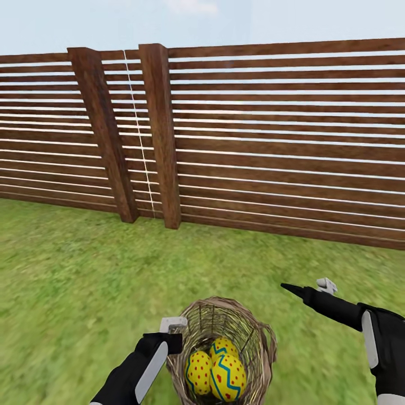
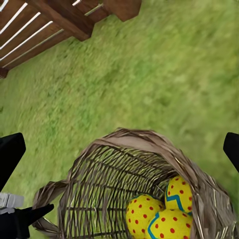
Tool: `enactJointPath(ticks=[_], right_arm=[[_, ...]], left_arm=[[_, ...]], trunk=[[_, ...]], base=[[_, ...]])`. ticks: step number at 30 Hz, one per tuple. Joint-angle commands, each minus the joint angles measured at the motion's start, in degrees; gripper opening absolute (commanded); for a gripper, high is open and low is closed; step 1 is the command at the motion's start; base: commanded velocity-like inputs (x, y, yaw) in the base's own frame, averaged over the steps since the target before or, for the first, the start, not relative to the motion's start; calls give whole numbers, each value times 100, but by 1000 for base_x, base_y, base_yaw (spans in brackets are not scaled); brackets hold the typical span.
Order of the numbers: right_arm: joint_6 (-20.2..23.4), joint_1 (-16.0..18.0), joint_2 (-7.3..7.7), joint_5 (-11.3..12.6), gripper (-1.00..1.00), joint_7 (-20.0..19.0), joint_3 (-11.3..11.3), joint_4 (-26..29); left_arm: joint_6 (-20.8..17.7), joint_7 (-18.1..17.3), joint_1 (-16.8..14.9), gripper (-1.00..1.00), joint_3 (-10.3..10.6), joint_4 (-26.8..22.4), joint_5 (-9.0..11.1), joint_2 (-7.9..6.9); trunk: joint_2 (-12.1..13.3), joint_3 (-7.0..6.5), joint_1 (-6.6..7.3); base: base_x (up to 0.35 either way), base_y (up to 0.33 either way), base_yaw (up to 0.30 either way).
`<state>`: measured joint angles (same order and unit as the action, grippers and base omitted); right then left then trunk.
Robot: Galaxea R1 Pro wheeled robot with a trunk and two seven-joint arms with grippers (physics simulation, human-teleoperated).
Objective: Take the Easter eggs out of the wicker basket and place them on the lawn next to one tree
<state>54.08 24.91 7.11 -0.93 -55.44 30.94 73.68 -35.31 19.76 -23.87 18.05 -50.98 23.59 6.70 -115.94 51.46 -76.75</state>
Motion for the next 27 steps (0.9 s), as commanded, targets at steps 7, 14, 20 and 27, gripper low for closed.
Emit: enactJointPath(ticks=[7, 14, 20, 27], right_arm=[[26, 5, -16, -19, 100, -22, 9, -2], [6, 5, -40, -79, 100, 70, 7, -15], [3, 5, -11, -57, 100, 435, 11, -23], [-70, 5, -8, -38, 100, 1659, 42, -30]], left_arm=[[-3, 54, -4, -100, 15, -4, 84, -2], [-3, 54, -4, -100, -20, 0, 84, -2], [-3, 54, -4, -100, -110, 16, 81, -4], [-3, 52, -4, -100, -227, 15, 75, -35]], trunk=[[280, -162, 155], [560, -336, 309], [801, -455, 441], [1082, -581, 595]], base=[[0, 0, -171], [0, 0, -205], [0, 0, -59], [0, 0, 0]])
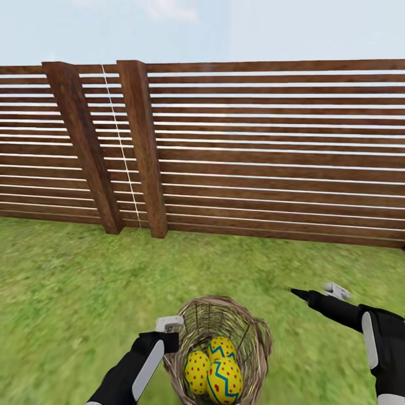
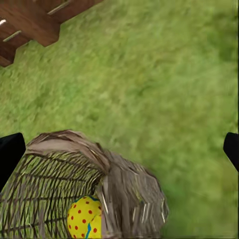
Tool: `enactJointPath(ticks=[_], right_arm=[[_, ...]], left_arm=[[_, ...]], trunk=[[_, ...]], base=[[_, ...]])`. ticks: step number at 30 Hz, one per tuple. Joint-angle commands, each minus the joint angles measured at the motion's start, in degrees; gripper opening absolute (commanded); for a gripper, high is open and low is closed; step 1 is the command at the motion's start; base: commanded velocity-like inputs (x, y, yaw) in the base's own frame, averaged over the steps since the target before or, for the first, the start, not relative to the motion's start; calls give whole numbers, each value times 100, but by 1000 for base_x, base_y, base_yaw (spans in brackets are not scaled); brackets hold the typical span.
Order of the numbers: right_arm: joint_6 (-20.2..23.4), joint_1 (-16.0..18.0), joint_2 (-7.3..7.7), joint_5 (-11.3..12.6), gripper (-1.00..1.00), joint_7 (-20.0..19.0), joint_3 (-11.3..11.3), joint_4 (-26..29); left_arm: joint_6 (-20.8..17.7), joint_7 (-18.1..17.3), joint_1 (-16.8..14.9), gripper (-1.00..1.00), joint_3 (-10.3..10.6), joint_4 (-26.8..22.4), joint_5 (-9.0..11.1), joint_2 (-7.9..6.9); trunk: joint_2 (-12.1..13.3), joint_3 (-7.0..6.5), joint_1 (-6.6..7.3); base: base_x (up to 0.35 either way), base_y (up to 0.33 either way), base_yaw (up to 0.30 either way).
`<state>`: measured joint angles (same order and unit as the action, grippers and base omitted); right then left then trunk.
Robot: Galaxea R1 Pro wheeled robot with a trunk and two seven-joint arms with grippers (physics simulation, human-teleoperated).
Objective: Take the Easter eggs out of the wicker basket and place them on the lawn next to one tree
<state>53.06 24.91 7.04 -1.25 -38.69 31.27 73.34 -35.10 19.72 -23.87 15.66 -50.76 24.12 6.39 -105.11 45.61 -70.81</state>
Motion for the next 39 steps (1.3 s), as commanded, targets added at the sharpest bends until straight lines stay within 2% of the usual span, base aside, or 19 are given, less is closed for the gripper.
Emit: enactJointPath(ticks=[1, 3, 4, 7, 10, 12, 15, 16, 19, 23, 27, 28, 29, 30, 39], right_arm=[[-5, 5, -21, -6, 100, 199, 10, -34], [-116, 5, -26, -7, 100, 508, 11, -316], [-439, 5, -7, -7, 100, 669, 11, -714], [-1154, 5, 18, -15, 100, 1070, 12, -1508], [-1326, 3, 52, -16, 100, 1459, 11, -1916], [-1475, -7, 192, -16, 100, 1523, 11, -2301], [-2295, -12, 431, -28, 100, 1543, 4, -3365], [-2419, -12, 473, -40, 100, 1550, -6, -3655], [-2525, -13, 500, -146, 100, 1728, -15, -4002], [-2619, -59, 504, -162, 100, 2034, -7, -4314], [-3325, -68, 502, -165, 100, 2093, -14, -5060], [-3983, -84, 502, -218, 100, 2101, -22, -5528], [-4120, -110, 498, -514, 100, 2164, -24, -5643], [-4130, -115, 485, -571, 100, 2225, -24, -5656], [-4137, -118, 453, -618, 100, 2348, -33, -5672]], left_arm=[[-20, 50, -3, -100, -80, 10, 23, -26], [-16, 38, -7, -100, -235, 34, 23, -40], [-15, 34, -5, -100, -296, 38, 23, -44], [-15, 32, -5, -100, -316, 41, 23, -48], [-15, 32, -5, -100, -318, 33, 23, -50], [-15, 32, -5, -100, -318, 37, 27, -50], [-15, 32, -6, -100, -319, 36, 31, -50], [-15, 32, -8, -100, -318, 35, 31, -50], [-15, 32, -6, -100, -318, 40, 38, -44], [-15, 32, -9, -100, -320, 40, 40, -50], [-15, 32, -9, -100, -326, 40, 39, -50], [-15, 32, -8, -100, -327, 38, 33, -50], [-15, 32, -5, -100, -404, 32, 32, -51], [-15, 32, -4, -100, -452, 32, 30, -52], [-23, 32, -5, -100, -485, 5, 23, -57]], trunk=[[39, -13, 23], [119, -49, 67], [159, -67, 89], [280, -121, 155], [400, -175, 221], [480, -211, 265], [600, -265, 331], [640, -283, 353], [761, -336, 419], [921, -408, 506], [1082, -480, 594], [1122, -498, 616], [1162, -516, 638], [1202, -534, 660], [1563, -696, 858]], base=[[0, 0, 0], [0, 0, 0], [0, 0, 0], [0, 0, 0], [0, 0, 0], [0, 0, 0], [0, 0, 0], [0, 0, 0], [0, 0, 0], [0, 0, 0], [0, 0, 0], [0, 0, 0], [0, 0, 0], [0, 0, 0], [0, 0, 0]])
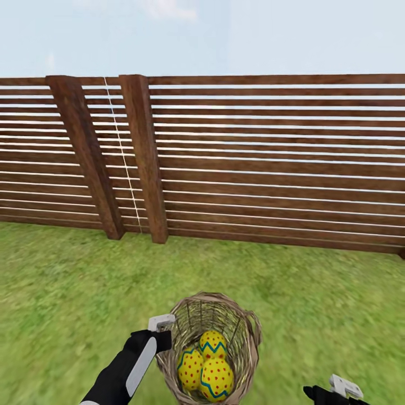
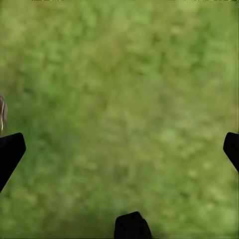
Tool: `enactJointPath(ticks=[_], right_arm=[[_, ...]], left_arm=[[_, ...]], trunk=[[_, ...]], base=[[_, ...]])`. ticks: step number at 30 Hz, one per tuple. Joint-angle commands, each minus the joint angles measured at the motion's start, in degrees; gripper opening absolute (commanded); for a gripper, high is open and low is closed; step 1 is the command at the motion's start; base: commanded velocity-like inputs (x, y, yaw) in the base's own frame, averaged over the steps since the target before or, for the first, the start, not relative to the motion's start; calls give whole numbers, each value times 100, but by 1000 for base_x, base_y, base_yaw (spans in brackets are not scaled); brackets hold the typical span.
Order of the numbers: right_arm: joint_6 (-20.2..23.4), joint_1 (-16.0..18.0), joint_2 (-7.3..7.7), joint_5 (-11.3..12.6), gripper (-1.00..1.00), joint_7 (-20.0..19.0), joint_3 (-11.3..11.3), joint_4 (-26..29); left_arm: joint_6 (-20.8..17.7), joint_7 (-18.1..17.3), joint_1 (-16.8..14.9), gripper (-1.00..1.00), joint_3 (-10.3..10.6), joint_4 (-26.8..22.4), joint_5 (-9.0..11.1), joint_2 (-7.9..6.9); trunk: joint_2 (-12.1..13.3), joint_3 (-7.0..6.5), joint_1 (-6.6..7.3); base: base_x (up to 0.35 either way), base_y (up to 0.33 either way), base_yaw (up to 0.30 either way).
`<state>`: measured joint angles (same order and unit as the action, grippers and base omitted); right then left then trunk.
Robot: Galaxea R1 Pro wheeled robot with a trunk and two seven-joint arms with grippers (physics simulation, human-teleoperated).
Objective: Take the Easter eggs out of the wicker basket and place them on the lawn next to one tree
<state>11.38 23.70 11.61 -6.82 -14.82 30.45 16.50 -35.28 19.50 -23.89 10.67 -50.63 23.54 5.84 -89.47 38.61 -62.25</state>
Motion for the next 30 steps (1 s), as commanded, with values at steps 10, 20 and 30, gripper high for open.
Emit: enactJointPath(ticks=[10, 20, 30], right_arm=[[23, 3, -16, -47, 100, -9, 49, -17], [27, 3, -27, -56, 100, 296, 49, -24], [22, 3, -27, -82, 100, 296, 40, -103]], left_arm=[[-5, 54, -10, -100, 14, -26, 80, -4], [4, 54, -5, -100, -3, 16, 89, -21], [4, 62, -1, -100, -4, -34, 89, -21]], trunk=[[400, -175, 221], [801, -354, 440], [881, -364, 484]], base=[[0, 0, 13], [0, 0, 279], [0, 0, 290]])
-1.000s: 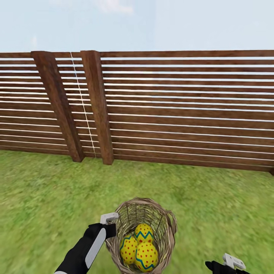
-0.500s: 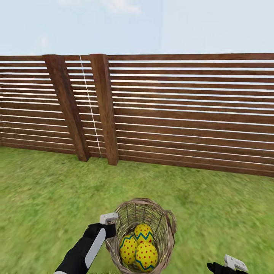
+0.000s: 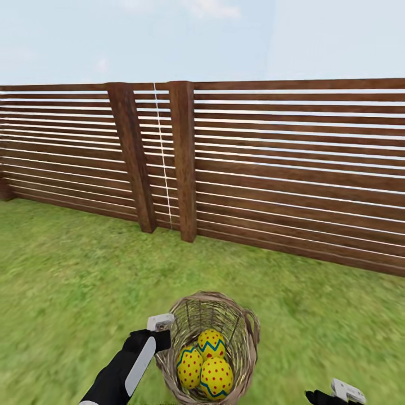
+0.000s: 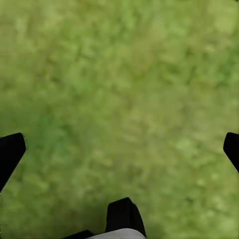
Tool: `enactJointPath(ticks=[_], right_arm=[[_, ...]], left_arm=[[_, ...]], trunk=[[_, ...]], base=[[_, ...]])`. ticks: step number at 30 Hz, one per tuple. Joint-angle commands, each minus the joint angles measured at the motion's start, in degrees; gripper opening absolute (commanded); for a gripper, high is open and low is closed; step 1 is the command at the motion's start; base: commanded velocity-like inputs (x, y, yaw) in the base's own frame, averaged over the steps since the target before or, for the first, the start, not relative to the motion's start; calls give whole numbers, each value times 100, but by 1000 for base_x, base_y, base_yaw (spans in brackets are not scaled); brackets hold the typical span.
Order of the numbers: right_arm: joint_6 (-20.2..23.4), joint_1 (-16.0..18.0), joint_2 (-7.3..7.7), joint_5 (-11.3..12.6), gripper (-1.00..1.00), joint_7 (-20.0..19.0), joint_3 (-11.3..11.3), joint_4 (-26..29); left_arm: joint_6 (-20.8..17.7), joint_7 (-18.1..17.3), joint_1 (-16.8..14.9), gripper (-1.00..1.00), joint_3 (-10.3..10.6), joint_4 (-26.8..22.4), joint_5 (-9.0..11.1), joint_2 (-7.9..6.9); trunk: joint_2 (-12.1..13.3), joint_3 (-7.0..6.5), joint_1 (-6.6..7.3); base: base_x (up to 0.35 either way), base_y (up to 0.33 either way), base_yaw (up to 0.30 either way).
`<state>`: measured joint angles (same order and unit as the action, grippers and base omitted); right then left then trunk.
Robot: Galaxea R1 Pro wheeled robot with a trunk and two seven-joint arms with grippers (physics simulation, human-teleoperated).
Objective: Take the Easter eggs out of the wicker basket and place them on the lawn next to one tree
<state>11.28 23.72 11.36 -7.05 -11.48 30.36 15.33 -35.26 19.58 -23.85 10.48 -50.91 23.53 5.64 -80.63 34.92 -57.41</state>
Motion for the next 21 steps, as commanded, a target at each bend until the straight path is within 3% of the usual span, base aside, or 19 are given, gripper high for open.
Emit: enactJointPath(ticks=[1, 6, 10, 11, 14, 21], right_arm=[[32, 1, -2, -60, 100, -39, 49, 14], [32, 1, -2, -60, 100, -39, 49, 14], [34, 1, 21, -49, 100, -40, 49, -39], [33, 1, 23, -100, 100, -39, 47, -74], [24, 1, 8, -545, 100, -49, 56, -75], [23, 1, -2, -640, 100, -38, 58, -83]], left_arm=[[1, 51, -6, -100, 15, -6, 91, -1], [1, 54, -6, -100, 15, -6, 91, -1], [5, 52, -6, -100, 15, -6, 91, -1], [4, 51, -6, -100, 14, -6, 91, -1], [4, 48, -6, -100, 15, -6, 91, -1], [5, 47, -6, -100, 15, -3, 91, -2]], trunk=[[-3, 8, 0], [-3, 21, 0], [-3, 23, 0], [-3, 23, 0], [-3, 23, 0], [-3, 23, 0]], base=[[0, 0, 290], [0, 0, 290], [0, 0, 57], [0, 0, 3], [0, 0, 2], [0, 0, 243]])
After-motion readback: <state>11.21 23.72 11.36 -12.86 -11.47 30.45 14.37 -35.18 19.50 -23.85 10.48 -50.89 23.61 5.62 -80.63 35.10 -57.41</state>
